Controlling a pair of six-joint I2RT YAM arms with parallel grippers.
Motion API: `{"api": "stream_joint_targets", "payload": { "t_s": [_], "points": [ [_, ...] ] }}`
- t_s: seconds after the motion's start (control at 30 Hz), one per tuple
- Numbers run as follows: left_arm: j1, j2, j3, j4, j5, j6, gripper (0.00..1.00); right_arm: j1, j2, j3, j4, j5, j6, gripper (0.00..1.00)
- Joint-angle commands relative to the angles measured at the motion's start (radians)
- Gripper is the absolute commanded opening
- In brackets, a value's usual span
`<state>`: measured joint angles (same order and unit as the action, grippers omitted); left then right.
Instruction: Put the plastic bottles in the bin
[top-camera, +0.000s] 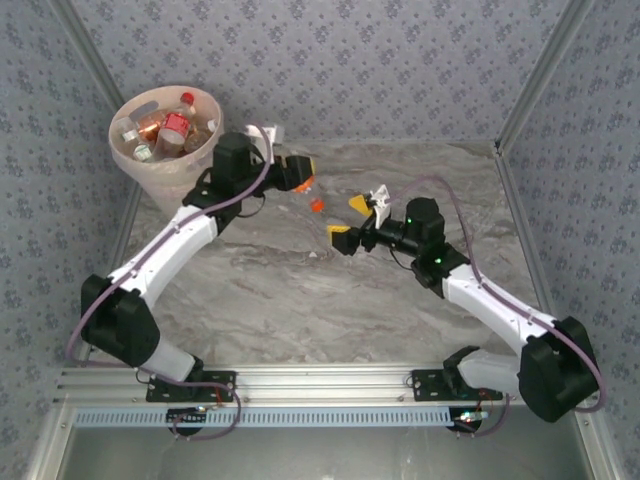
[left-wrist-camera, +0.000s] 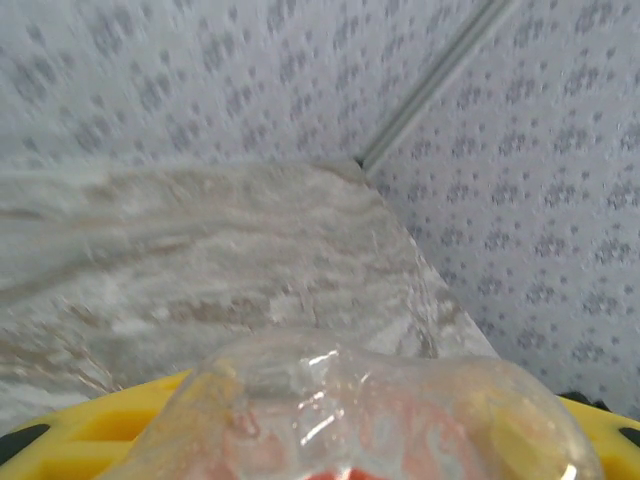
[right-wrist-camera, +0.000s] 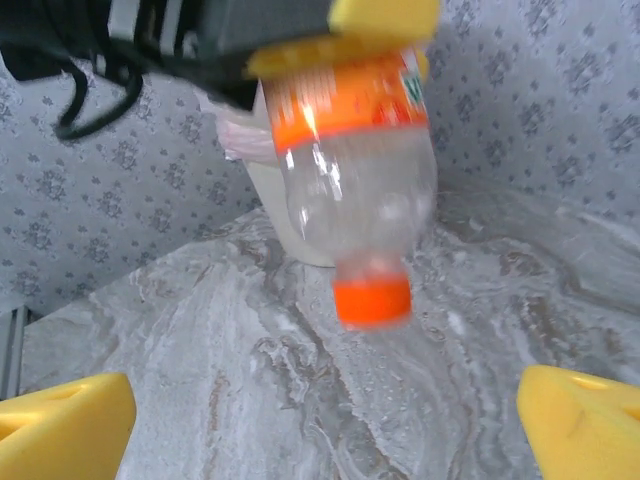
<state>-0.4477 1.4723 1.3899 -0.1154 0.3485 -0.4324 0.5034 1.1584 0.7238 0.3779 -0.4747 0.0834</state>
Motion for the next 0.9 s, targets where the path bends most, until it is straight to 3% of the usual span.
{"api": "stream_joint_targets", "payload": {
  "t_s": [0.0, 0.3, 0.43, 0.6, 0.87],
  "points": [
    [0.058, -0.024, 0.163, -0.152, -0.092, 0.105, 0.44, -0.026, -0.072, -0.061, -0.060, 0.122, -0.047, 1.00],
    [0.236, 0.042, 0.431, -0.273, -0.149, 0.143, 0.40, -0.052, -0.062, -0.077, -0.056, 0.232, -0.010, 1.00],
    [0.290, 0.102, 0.537, -0.347, -0.260, 0.202, 0.40, -0.053, -0.051, -0.077, -0.060, 0.248, 0.002, 1.00],
    [0.375, 0.182, 0.650, -0.410, -0.311, 0.236, 0.39, -0.054, -0.058, -0.077, -0.086, 0.256, 0.002, 1.00],
    [0.421, 0.296, 0.777, -0.534, -0.419, 0.335, 0.39, -0.057, -0.075, -0.081, -0.114, 0.272, -0.002, 1.00]
  ]
}}
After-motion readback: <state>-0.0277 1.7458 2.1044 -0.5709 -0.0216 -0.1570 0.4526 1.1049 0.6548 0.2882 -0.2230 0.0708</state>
